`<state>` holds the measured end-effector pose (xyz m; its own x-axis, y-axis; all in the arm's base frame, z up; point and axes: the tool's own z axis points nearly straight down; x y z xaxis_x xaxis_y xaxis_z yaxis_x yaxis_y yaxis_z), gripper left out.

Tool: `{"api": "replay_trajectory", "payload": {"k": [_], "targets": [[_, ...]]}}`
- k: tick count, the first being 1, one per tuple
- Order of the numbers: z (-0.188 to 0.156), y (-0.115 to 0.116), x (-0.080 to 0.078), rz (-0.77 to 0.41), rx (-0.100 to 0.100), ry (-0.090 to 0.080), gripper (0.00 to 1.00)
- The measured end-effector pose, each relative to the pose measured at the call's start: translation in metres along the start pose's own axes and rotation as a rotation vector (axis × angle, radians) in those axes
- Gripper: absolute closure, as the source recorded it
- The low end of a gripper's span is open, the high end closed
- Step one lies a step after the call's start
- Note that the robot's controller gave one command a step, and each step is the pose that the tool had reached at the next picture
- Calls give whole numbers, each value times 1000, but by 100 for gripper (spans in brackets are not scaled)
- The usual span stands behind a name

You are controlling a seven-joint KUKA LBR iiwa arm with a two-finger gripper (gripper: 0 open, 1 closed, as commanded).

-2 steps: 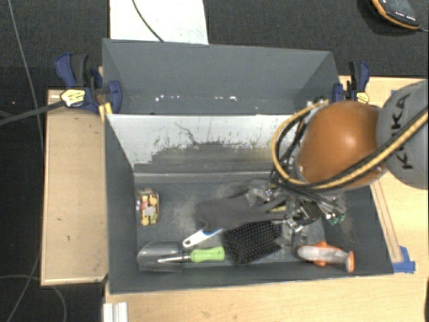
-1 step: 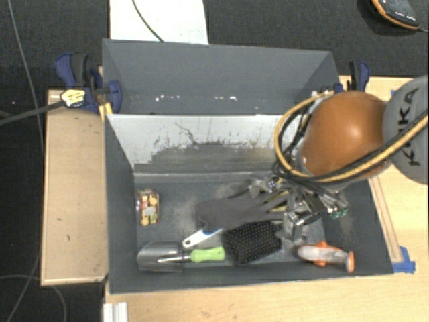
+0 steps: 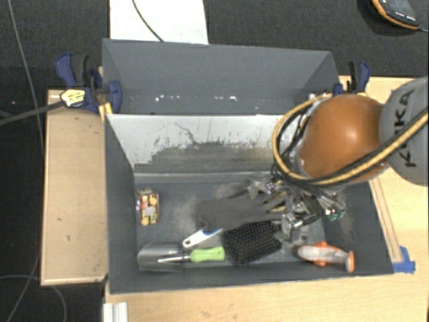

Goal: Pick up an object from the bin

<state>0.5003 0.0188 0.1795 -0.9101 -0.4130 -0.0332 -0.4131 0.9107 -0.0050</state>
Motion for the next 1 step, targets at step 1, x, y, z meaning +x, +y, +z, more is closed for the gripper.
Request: {"api": "replay_trajectory", "payload": {"k": [1], "targets": [[63, 18, 20, 126, -1, 1, 0]]}}
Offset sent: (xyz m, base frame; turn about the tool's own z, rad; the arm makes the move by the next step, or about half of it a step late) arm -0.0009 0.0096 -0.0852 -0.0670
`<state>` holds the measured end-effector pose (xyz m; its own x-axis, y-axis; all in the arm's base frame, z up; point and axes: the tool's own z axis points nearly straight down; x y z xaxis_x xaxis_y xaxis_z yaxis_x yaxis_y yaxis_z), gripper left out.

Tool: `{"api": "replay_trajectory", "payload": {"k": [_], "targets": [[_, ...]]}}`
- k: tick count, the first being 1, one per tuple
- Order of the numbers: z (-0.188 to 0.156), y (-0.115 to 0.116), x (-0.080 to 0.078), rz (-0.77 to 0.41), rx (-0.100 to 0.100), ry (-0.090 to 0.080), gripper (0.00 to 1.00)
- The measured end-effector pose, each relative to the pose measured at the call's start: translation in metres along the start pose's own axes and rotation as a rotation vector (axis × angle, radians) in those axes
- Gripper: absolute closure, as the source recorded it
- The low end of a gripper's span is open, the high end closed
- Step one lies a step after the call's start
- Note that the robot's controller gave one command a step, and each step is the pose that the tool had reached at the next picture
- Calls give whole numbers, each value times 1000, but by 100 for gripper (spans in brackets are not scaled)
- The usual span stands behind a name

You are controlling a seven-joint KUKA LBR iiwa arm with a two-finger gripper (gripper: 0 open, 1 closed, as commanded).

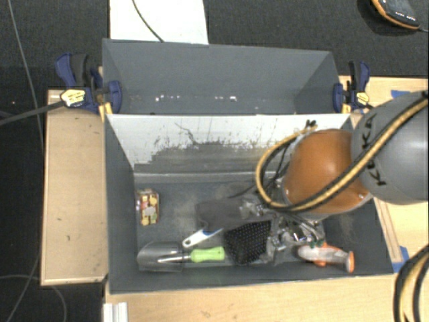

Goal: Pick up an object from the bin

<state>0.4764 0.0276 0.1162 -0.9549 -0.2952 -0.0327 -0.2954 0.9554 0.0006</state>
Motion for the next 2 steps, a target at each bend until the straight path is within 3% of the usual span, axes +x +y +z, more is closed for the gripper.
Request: {"api": "replay_trajectory", "payload": {"k": [1, 2], "targets": [[22, -6, -22, -192, 3, -5, 100], [22, -6, -23, -191, 3, -7, 0]]}}
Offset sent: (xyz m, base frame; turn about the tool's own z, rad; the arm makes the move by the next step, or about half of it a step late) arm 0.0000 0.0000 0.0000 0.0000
